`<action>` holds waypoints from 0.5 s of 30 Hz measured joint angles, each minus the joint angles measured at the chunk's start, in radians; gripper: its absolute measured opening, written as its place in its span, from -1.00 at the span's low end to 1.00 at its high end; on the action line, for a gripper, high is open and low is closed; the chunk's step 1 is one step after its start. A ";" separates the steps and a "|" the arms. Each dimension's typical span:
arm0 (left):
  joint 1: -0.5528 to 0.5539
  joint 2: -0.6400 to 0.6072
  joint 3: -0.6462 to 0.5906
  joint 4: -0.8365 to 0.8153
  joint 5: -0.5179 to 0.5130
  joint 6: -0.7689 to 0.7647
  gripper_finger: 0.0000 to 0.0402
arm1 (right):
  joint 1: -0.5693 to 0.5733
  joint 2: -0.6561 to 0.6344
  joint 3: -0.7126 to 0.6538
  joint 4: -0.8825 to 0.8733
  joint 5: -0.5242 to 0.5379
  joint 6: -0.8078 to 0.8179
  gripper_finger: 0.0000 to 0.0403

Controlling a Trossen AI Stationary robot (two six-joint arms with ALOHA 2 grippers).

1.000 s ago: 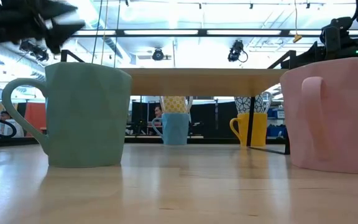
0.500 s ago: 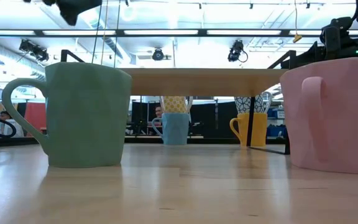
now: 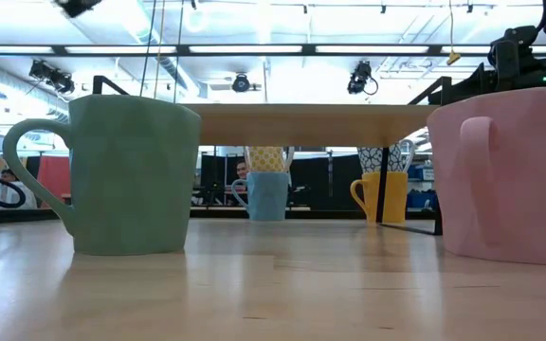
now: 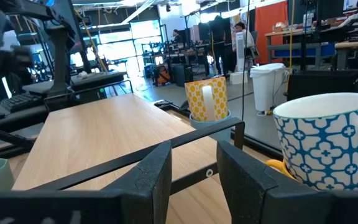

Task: Place coffee mugs
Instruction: Put the gray patterned mug on the shelf

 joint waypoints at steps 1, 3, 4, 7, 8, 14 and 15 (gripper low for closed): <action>-0.024 0.018 0.005 -0.016 0.001 -0.045 0.31 | 0.000 0.000 0.000 0.000 0.000 0.000 -0.34; -0.072 0.049 0.009 -0.054 0.001 -0.135 0.31 | 0.000 0.000 0.000 0.000 0.000 0.000 -0.34; -0.094 0.063 0.009 -0.078 -0.001 -0.178 0.31 | 0.000 0.000 0.000 0.000 0.000 0.000 -0.34; -0.154 0.106 0.009 -0.151 0.020 -0.316 0.31 | 0.000 0.000 0.000 0.000 0.000 0.000 -0.34; -0.171 0.120 0.009 -0.176 0.039 -0.357 0.31 | 0.000 0.000 0.000 0.000 0.000 0.000 -0.34; -0.257 0.207 0.009 -0.250 0.114 -0.621 0.31 | 0.000 0.000 0.000 0.000 0.000 0.000 -0.34; -0.267 0.222 0.009 -0.255 0.128 -0.660 0.31 | 0.000 0.000 0.000 0.000 0.000 0.000 -0.34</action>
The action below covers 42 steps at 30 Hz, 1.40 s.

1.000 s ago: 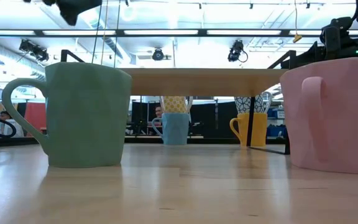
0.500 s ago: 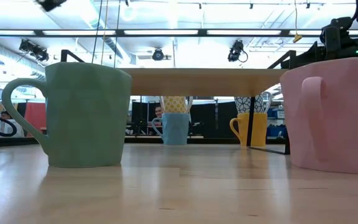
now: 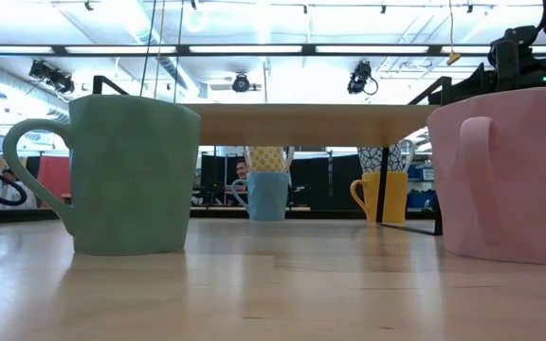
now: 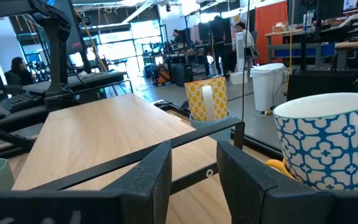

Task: Place coffee mugs
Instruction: Put the gray patterned mug on the shelf

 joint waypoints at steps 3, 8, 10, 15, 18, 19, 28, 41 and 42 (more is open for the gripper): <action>-0.026 0.042 0.000 -0.013 0.041 -0.100 0.31 | 0.000 0.000 0.000 0.000 0.000 0.000 -0.34; -0.051 0.101 0.000 -0.017 0.073 -0.214 0.31 | 0.000 0.000 0.000 0.000 0.000 0.000 -0.34; -0.058 0.119 0.000 -0.011 0.074 -0.241 0.31 | 0.000 0.000 0.000 0.000 0.000 0.000 -0.34; -0.067 0.164 0.000 -0.011 0.073 -0.290 0.31 | 0.000 0.000 0.000 0.000 0.000 0.000 -0.34; -0.067 0.193 0.000 -0.004 0.073 -0.295 0.31 | 0.000 0.000 0.000 0.000 0.000 0.000 -0.34; -0.067 0.202 0.000 -0.002 0.073 -0.295 0.31 | 0.000 0.000 0.000 0.000 0.000 0.000 -0.34; -0.067 0.271 0.000 0.006 0.073 -0.325 0.30 | 0.000 0.000 0.000 0.000 0.000 0.000 -0.34; -0.065 0.300 0.000 0.038 0.072 -0.342 -0.32 | 0.000 0.000 0.000 0.000 0.000 0.000 -0.34; -0.065 0.300 0.000 0.039 0.072 -0.342 -0.37 | 0.000 0.000 0.000 0.000 0.000 0.000 -0.34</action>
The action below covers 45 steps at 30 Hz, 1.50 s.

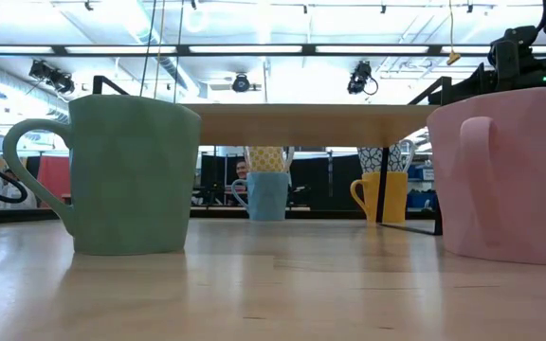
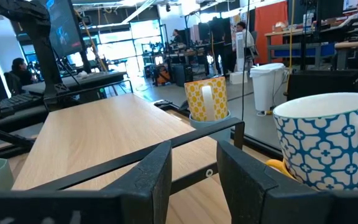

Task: Place coffee mugs
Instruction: Put the gray patterned mug on the shelf

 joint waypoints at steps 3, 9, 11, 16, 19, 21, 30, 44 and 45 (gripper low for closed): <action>0.000 0.000 0.000 0.001 0.000 0.001 -0.53 | 0.000 0.000 0.000 0.000 0.000 0.000 -0.34; 0.000 0.000 0.000 0.003 0.004 0.000 -0.85 | 0.000 0.000 0.000 0.000 0.000 0.000 -0.34; 0.001 -0.002 0.001 0.008 0.001 0.001 -0.87 | 0.000 0.000 0.000 0.000 0.000 0.000 -0.34; 0.033 -0.002 0.021 0.010 0.032 0.009 -0.87 | 0.000 0.000 0.000 0.000 0.000 0.000 -0.34; 0.071 -0.002 0.079 0.016 0.054 0.055 -0.87 | 0.000 0.000 0.000 0.000 0.000 0.000 -0.34; 0.102 -0.002 0.140 0.010 0.056 0.109 -0.87 | 0.000 0.000 0.000 0.000 0.000 0.000 -0.34; 0.337 -0.002 0.480 -0.115 0.017 0.378 -0.87 | 0.000 0.000 0.000 0.000 0.000 0.000 -0.34; 0.953 -0.004 0.848 -0.487 0.000 0.893 -0.87 | 0.000 0.000 0.000 0.000 0.000 0.000 -0.34; 0.993 -0.004 0.852 -0.488 0.000 0.932 -0.87 | 0.000 0.000 0.000 0.000 0.000 0.000 -0.34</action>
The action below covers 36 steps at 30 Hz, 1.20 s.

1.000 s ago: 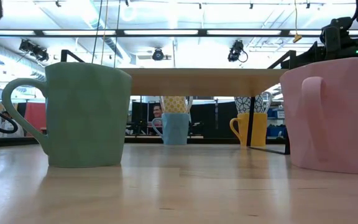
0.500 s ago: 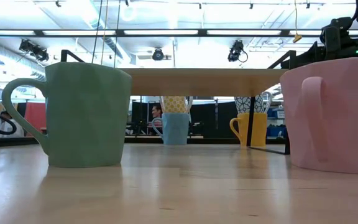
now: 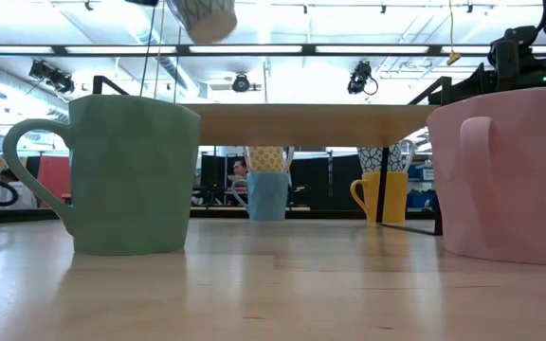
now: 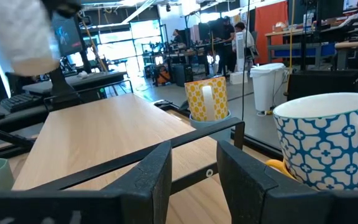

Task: Place coffee mugs
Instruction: Put the gray patterned mug on the shelf

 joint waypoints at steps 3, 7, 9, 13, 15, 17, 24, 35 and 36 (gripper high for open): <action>0.111 0.000 0.001 -0.005 0.002 0.116 -0.87 | 0.000 0.000 0.000 0.000 0.000 0.000 -0.34; 0.226 0.016 0.002 -0.011 0.002 0.229 -0.87 | 0.000 0.000 0.000 0.000 0.000 0.000 -0.34; 0.271 0.030 0.002 -0.013 0.002 0.278 -0.87 | 0.000 0.000 0.000 0.000 0.000 0.000 -0.34; 0.333 0.069 0.002 -0.028 -0.023 0.348 -0.87 | 0.000 0.000 0.000 -0.001 0.000 0.000 -0.34; 0.349 0.094 0.002 -0.042 -0.041 0.374 -0.87 | 0.000 0.000 0.000 -0.001 0.000 0.000 -0.34; 0.362 0.118 0.002 -0.052 -0.056 0.389 -0.87 | 0.000 0.000 0.000 -0.001 0.000 0.000 -0.34; 0.382 0.196 0.002 -0.100 -0.097 0.416 -0.87 | 0.000 0.000 0.000 -0.001 0.000 0.000 -0.34; 0.383 0.240 0.001 -0.112 -0.134 0.417 -0.82 | 0.000 0.000 0.000 -0.001 0.000 0.000 -0.34; 0.383 0.240 0.001 -0.112 -0.134 0.411 -0.82 | 0.000 0.000 0.000 -0.001 0.000 0.000 -0.34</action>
